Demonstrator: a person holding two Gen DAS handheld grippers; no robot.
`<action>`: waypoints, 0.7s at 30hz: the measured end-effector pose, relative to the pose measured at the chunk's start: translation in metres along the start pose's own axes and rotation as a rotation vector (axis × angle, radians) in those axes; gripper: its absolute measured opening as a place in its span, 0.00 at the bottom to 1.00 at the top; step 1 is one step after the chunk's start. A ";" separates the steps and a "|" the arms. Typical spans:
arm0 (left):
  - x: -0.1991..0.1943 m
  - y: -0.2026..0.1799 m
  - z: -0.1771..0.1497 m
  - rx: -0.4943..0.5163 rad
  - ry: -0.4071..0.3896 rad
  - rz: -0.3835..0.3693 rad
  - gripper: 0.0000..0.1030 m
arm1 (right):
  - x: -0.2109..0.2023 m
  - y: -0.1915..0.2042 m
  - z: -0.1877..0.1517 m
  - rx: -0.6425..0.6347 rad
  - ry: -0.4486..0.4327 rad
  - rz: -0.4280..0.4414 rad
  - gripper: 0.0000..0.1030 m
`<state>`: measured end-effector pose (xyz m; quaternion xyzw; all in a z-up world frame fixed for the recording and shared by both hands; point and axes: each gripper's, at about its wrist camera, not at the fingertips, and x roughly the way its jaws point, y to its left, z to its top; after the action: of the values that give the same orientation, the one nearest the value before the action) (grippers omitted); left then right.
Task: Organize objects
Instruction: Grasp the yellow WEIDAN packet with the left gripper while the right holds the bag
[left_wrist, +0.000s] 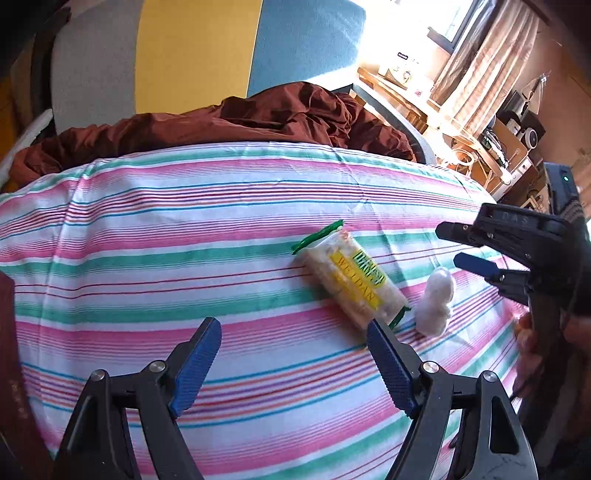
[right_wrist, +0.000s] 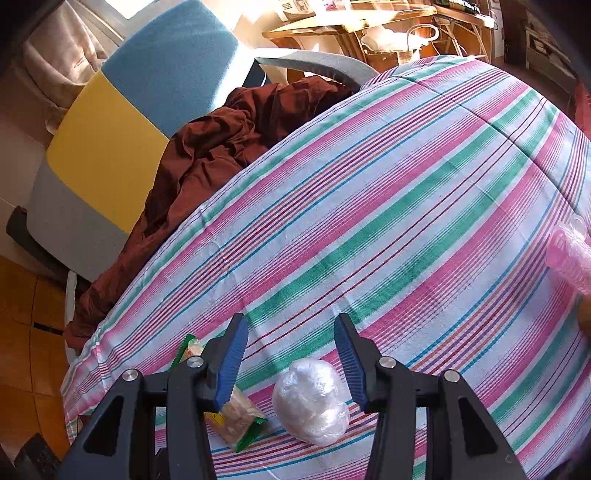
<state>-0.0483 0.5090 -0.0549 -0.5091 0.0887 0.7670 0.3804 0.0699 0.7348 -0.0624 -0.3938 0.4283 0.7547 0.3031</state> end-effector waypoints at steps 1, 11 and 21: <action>0.007 -0.005 0.006 -0.017 0.009 -0.007 0.78 | -0.001 -0.001 0.000 0.009 0.000 0.001 0.47; 0.078 -0.046 0.038 -0.030 0.040 0.078 0.81 | 0.000 -0.013 0.006 0.080 -0.002 0.034 0.48; 0.033 -0.003 -0.022 0.181 -0.072 0.143 0.49 | 0.015 0.002 -0.002 -0.066 0.088 -0.058 0.47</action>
<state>-0.0374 0.5156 -0.0922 -0.4372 0.1803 0.7988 0.3719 0.0616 0.7344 -0.0746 -0.4487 0.4045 0.7413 0.2924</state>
